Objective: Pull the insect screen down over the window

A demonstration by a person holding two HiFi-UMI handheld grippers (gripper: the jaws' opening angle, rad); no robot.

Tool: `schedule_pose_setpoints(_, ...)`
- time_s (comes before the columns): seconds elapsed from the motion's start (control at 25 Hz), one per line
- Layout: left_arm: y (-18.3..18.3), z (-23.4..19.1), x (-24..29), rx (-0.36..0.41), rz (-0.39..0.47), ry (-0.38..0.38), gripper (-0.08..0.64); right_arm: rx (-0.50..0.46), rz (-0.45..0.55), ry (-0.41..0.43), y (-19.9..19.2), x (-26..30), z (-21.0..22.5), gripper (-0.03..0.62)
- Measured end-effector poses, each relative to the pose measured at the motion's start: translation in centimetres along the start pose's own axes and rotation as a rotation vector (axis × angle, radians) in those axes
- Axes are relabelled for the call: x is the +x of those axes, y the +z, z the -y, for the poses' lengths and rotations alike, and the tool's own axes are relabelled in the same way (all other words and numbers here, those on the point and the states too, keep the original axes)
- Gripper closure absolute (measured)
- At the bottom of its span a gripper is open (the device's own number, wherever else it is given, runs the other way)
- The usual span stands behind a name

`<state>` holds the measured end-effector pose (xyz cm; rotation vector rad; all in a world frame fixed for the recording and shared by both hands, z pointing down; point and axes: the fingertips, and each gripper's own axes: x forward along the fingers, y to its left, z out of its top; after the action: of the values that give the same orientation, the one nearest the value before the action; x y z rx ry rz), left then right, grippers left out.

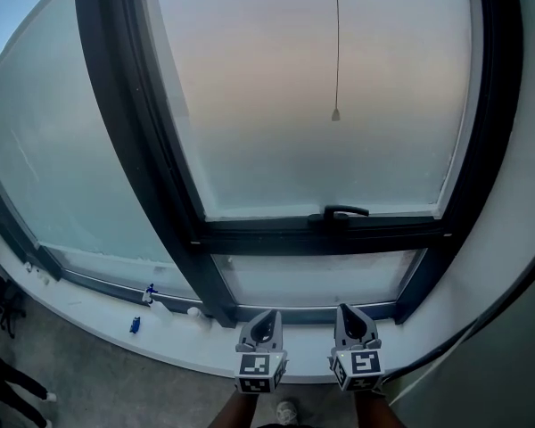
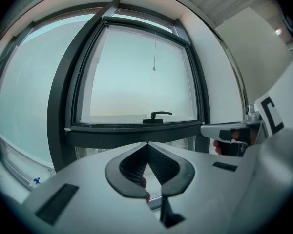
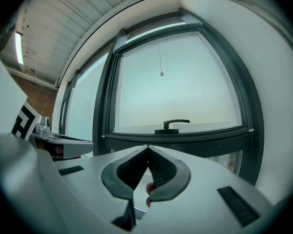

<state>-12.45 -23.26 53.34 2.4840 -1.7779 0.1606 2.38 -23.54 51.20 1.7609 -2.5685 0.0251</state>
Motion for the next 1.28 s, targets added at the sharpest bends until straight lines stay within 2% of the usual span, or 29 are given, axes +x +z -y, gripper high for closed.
schedule_pose_setpoints(0.32,1.8,-2.8,3.9,-0.012,0.032,-0.054,0.557,-0.009,0.043,-0.074,1.3,4.5,1.3,0.589)
schedule_pose_setpoints(0.48,2.1,-4.3,5.8,0.018,0.042,-0.06,0.557,-0.015,0.034,-0.085,1.5,6.4,1.0,0.589)
schedule_pose_setpoints(0.6,2.6,-4.3,7.1,0.028,0.052,-0.086,0.557,-0.019,0.034,-0.103,1.5,7.4,1.3,0.589)
schedule_pose_setpoints(0.76,3.2,-4.1,8.2,-0.014,0.075,-0.102,0.557,-0.028,0.023,-0.102,1.4,7.9,1.7,0.589)
schedule_pose_setpoints(0.88,3.8,-3.4,9.3,-0.013,0.085,-0.113,0.557,-0.034,0.035,-0.106,2.1,8.3,2.4,0.589)
schedule_pose_setpoints(1.08,4.8,-2.6,10.7,-0.03,0.091,-0.094,0.557,-0.051,0.066,-0.102,3.2,8.6,3.8,0.589)
schedule_pose_setpoints(1.28,7.1,-2.2,12.7,0.006,0.124,-0.053,0.557,-0.052,0.111,-0.066,5.3,9.8,5.9,0.589)
